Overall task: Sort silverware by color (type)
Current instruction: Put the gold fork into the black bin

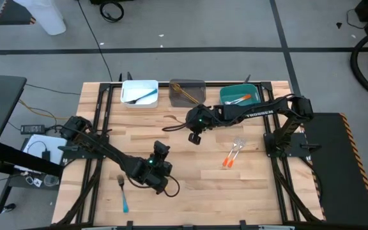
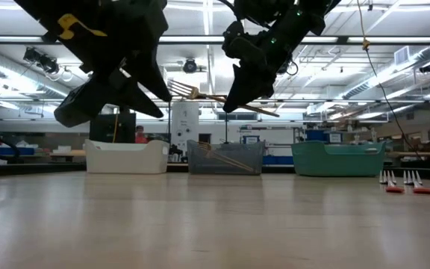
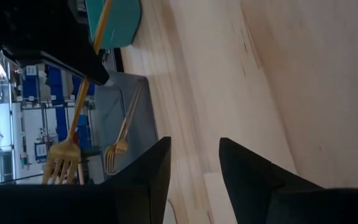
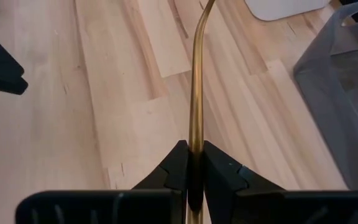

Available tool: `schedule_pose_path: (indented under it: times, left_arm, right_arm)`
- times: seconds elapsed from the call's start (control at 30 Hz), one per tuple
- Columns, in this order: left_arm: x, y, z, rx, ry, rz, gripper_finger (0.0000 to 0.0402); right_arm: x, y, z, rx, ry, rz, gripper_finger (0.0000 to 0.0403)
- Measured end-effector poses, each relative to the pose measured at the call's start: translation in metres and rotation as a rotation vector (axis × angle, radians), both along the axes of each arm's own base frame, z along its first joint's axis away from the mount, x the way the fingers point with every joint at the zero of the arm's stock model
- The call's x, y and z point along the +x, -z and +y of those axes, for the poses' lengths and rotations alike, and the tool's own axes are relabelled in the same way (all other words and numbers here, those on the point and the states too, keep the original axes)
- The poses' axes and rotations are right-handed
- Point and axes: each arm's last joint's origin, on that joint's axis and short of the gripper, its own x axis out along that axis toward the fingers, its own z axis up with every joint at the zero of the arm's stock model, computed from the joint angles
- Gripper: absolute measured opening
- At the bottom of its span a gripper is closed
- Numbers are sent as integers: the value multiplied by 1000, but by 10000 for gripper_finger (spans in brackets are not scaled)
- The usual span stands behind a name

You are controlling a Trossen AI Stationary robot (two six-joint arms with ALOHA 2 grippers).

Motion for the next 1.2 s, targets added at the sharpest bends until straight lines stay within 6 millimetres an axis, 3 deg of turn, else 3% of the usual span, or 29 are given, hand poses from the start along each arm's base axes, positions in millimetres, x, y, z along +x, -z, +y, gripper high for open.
schedule_pose_path:
  times: [0.27,0.77,1.2]
  left_arm:
    - [-22,-9,13,20,3,31,143]
    - [-72,-53,53,-177,8,-177,143]
    - [-102,-52,78,-373,22,-371,143]
  right_arm:
    - [0,0,0,-1,-7,-5,43]
    - [2,-2,-4,-22,-17,-22,43]
    - [2,-2,-3,-42,-83,-13,43]
